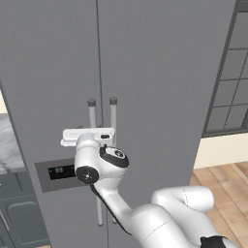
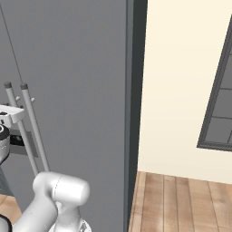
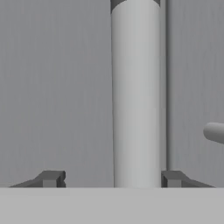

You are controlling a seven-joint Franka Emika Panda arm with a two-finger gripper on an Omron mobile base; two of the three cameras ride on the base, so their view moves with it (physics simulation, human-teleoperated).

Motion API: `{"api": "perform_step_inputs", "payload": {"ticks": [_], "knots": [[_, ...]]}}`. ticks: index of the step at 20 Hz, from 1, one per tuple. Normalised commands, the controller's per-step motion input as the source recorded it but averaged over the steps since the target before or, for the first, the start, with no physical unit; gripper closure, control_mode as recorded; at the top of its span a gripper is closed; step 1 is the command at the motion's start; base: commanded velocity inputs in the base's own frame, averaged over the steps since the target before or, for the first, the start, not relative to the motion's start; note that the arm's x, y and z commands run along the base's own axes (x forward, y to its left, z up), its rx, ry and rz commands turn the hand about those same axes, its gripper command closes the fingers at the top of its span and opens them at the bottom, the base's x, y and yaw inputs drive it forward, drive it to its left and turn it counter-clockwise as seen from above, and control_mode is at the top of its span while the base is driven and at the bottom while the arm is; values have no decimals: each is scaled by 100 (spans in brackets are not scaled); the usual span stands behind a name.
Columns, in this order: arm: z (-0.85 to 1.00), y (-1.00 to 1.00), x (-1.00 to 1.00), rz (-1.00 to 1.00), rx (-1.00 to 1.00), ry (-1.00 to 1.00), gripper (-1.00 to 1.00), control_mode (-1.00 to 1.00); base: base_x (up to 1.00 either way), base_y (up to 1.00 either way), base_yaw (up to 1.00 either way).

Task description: Open the freezer door, pick up the ice cube tray from the freezer, and place it on the dining counter.

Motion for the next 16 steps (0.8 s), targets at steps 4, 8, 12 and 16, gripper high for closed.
{"api": "perform_step_inputs", "payload": {"ticks": [4, 8, 12, 16], "knots": [[0, 0, 0, 0, 0, 0, 100, -100, 0, 0, 0], [0, 0, 0, 0, 0, 0, 100, -100, 0, 0, 0], [0, 0, 0, 0, 0, 0, 100, -100, 0, 0, 0], [0, 0, -1, 0, 0, 0, 100, -100, 0, 0, 0]]}}
